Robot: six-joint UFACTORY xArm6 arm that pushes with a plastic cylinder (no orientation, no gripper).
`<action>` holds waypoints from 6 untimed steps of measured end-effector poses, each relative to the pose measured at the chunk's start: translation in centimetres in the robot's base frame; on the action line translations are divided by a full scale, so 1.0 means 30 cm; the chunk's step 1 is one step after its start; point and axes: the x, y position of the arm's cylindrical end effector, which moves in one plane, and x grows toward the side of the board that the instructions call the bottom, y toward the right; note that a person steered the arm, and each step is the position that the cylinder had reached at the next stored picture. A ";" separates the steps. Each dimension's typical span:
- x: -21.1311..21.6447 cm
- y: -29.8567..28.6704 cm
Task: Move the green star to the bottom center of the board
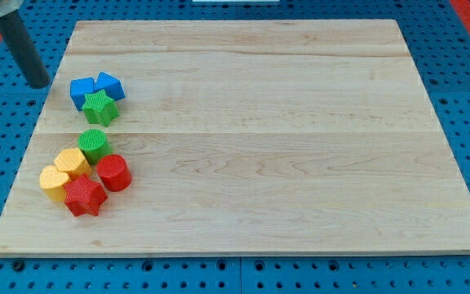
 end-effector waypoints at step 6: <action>0.147 0.443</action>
